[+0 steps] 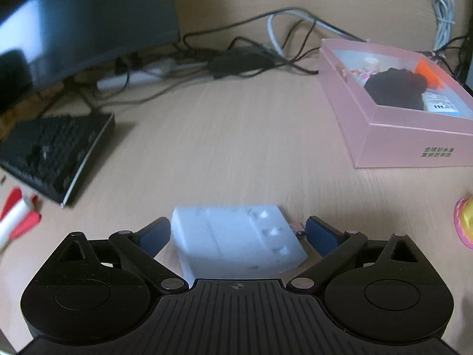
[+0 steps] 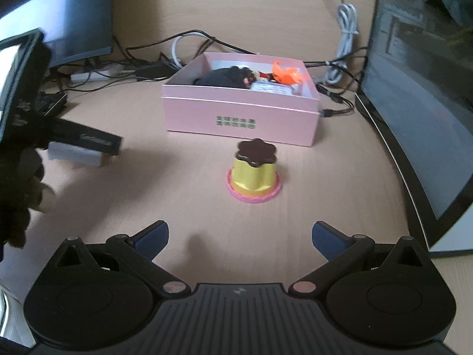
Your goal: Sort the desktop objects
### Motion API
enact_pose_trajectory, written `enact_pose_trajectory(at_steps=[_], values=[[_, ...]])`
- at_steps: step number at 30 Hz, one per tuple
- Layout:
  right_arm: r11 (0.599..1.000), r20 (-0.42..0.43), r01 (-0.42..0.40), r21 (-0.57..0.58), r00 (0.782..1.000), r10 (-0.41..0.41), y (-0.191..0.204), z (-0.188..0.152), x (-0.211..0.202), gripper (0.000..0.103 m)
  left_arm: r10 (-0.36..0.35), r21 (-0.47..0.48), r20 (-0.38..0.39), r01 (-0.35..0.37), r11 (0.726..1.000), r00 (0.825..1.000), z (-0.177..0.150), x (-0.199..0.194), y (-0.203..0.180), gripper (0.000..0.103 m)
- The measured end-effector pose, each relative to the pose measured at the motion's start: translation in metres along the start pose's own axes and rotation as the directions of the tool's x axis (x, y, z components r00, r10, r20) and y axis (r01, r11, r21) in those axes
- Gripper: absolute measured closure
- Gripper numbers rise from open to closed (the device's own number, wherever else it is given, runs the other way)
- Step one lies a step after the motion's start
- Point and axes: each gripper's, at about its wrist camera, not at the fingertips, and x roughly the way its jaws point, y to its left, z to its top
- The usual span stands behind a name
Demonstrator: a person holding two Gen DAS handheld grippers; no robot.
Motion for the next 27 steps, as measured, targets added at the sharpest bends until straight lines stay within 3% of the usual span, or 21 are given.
enact_pose_trajectory(at_steps=[2, 4, 8, 9, 14, 20, 25, 27], values=[[1.0, 0.007, 0.003, 0.002, 1.0, -0.003, -0.002, 0.002, 0.001, 0.0, -0.034, -0.033, -0.005, 0.034, 0.999, 0.999, -0.003, -0.006, 0.005, 0.002], [1.0, 0.009, 0.007, 0.001, 1.0, -0.008, -0.004, 0.004, 0.004, 0.0, -0.115, -0.028, -0.008, 0.115, 0.993, 0.993, -0.008, -0.012, 0.009, 0.002], [1.0, 0.011, 0.006, -0.006, 1.0, -0.006, -0.003, 0.008, 0.01, 0.0, -0.293, 0.038, -0.008, 0.293, 0.955, 0.956, -0.027, -0.031, 0.018, 0.003], [1.0, 0.012, 0.003, -0.01, 1.0, -0.003, -0.002, 0.009, 0.01, 0.0, -0.308, 0.047, -0.007, 0.308, 0.95, 0.951, -0.032, -0.036, 0.02, 0.002], [0.999, 0.002, -0.014, -0.03, 1.0, 0.014, 0.002, 0.008, 0.015, 0.0, -0.285, -0.038, -0.027, 0.284, 0.958, 0.958, -0.039, -0.05, 0.031, 0.002], [0.998, -0.009, -0.034, -0.056, 0.999, 0.034, 0.013, 0.008, 0.021, 0.0, -0.244, -0.136, -0.051, 0.235, 0.962, 0.968, -0.02, -0.041, 0.025, 0.002], [0.996, 0.014, -0.038, -0.08, 0.999, 0.039, 0.024, 0.01, 0.016, 0.0, -0.163, -0.069, -0.031, 0.161, 0.985, 0.986, -0.009, -0.027, 0.01, 0.003], [0.996, 0.023, -0.029, -0.087, 0.999, 0.031, 0.024, 0.008, 0.012, 0.0, -0.162, -0.048, -0.039, 0.16, 0.986, 0.986, -0.01, -0.024, 0.009, 0.015]])
